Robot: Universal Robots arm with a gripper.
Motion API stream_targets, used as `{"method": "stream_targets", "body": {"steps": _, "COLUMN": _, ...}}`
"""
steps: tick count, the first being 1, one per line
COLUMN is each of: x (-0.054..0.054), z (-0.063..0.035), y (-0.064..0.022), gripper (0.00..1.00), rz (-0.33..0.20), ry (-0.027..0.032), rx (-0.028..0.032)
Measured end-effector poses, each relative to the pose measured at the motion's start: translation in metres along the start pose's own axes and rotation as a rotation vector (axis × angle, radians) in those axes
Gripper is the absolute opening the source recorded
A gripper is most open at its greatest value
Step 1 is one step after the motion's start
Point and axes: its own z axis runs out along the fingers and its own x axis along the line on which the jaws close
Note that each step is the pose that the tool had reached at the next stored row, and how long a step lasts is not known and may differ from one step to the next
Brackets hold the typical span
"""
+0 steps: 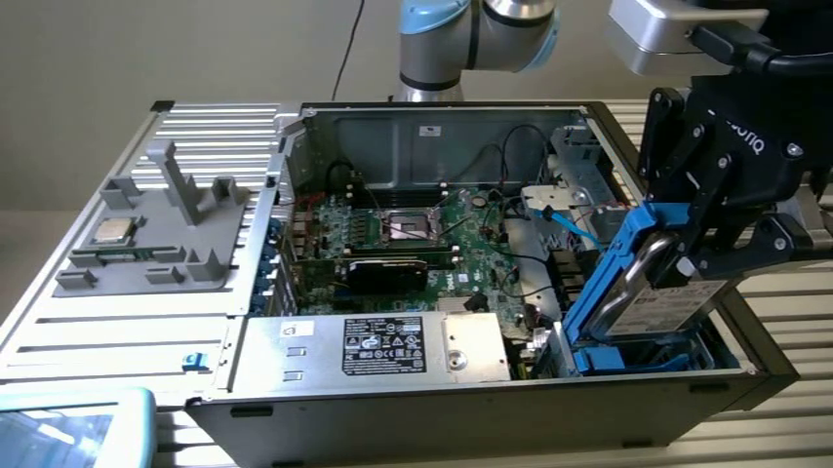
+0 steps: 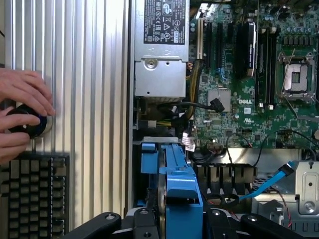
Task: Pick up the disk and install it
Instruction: 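Insert the disk into the insertion slot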
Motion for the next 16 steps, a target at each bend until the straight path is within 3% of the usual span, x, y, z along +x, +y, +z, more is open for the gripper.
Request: {"method": "stream_targets", "body": {"steps": 16, "x": 0.0, "z": 0.0119, "y": 0.0002, "gripper": 0.37, "rz": 0.0, "ry": -0.0038, "rx": 0.0}}
